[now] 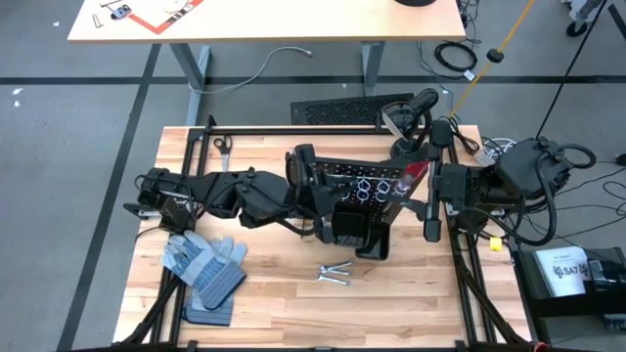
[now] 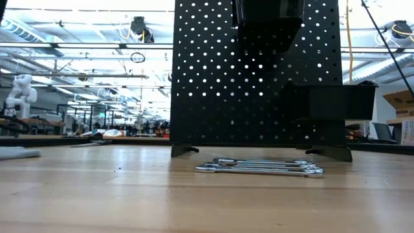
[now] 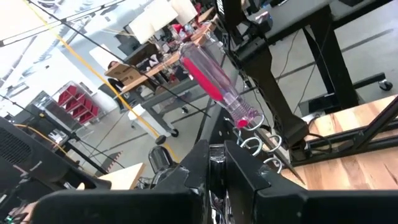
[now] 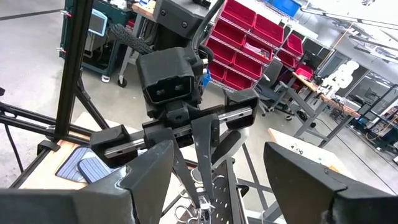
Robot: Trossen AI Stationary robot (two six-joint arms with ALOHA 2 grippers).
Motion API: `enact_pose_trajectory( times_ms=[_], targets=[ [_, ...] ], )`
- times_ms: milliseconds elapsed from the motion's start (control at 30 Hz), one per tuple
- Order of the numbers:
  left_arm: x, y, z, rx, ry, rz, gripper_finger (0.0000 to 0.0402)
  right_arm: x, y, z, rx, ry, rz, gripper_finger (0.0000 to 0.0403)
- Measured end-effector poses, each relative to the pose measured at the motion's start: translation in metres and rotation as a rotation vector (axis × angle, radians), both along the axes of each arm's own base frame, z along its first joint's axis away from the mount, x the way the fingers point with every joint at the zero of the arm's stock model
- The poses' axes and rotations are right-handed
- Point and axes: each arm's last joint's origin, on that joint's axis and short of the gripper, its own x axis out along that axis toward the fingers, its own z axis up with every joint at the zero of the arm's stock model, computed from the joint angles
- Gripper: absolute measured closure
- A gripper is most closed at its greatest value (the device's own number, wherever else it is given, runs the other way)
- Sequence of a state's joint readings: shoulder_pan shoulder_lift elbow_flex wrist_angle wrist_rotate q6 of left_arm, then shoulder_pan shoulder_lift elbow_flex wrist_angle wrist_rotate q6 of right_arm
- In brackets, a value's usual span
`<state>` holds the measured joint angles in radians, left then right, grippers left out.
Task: Hang tools onto peg board
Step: Unhang the black pliers from the black peg board
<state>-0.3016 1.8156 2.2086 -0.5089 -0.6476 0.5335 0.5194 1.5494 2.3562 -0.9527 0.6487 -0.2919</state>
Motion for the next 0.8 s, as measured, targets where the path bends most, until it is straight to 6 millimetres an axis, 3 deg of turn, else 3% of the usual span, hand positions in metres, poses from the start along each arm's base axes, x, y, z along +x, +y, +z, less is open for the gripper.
enact_pose_trajectory(
  times_ms=[533, 800],
  targets=[
    [-0.002, -0.007, 0.005, 0.037, -0.039, 0.012, 0.0365, 0.002, 0.002, -0.004, 0.021, 0.033, 0.021, 0.0156],
    [-0.002, -0.007, 0.005, 0.038, -0.037, 0.015, 0.0365, 0.022, 0.011, -0.021, -0.023, 0.127, -0.001, 0.0156]
  ],
)
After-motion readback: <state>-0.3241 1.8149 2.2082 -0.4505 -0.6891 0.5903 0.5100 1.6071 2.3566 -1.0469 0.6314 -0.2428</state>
